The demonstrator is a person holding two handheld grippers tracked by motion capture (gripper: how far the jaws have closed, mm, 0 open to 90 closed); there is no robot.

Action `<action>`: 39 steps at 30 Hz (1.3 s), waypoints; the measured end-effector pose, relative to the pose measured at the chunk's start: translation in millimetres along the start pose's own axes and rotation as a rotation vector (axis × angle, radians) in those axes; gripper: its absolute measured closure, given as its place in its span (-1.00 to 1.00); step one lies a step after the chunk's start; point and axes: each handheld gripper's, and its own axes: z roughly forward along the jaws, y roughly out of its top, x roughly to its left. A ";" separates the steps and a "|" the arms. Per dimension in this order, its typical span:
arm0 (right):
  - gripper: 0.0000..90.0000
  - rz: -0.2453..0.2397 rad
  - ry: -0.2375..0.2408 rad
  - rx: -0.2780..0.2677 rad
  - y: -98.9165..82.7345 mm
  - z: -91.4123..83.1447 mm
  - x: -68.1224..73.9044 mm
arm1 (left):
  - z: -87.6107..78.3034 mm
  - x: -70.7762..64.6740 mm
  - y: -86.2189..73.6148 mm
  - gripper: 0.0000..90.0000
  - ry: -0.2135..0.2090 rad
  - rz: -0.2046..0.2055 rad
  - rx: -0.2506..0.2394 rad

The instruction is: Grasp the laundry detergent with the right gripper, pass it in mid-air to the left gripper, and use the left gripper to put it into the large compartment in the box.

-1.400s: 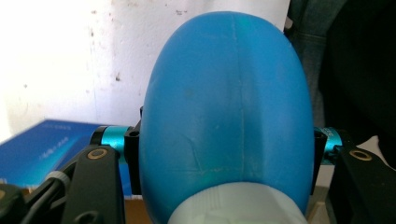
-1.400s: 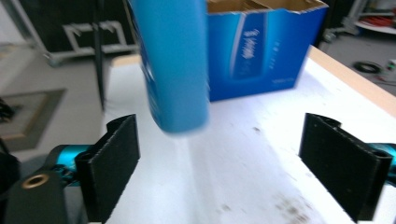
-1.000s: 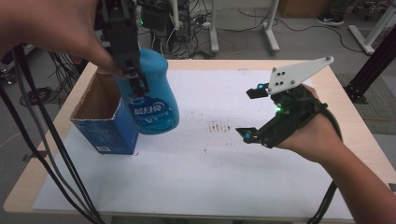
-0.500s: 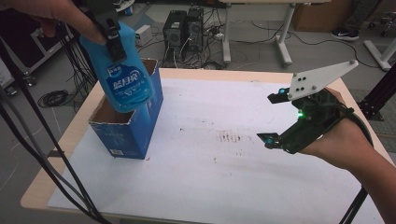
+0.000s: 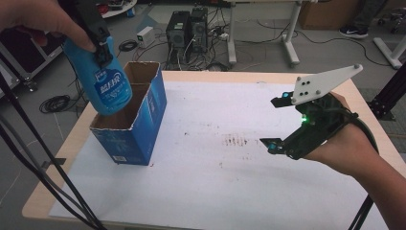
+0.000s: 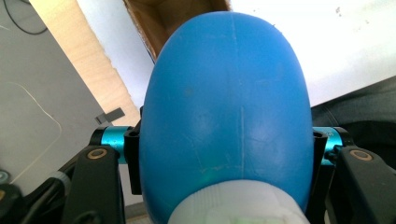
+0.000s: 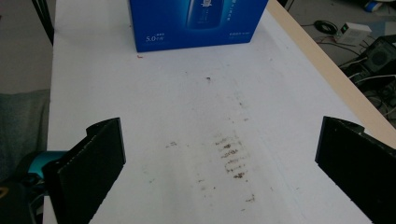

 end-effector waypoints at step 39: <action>-0.98 0.075 -0.025 0.025 -17.3 2.1 -0.7 | 164.1 5.9 24.2 -0.16 0.046 0.668 0.057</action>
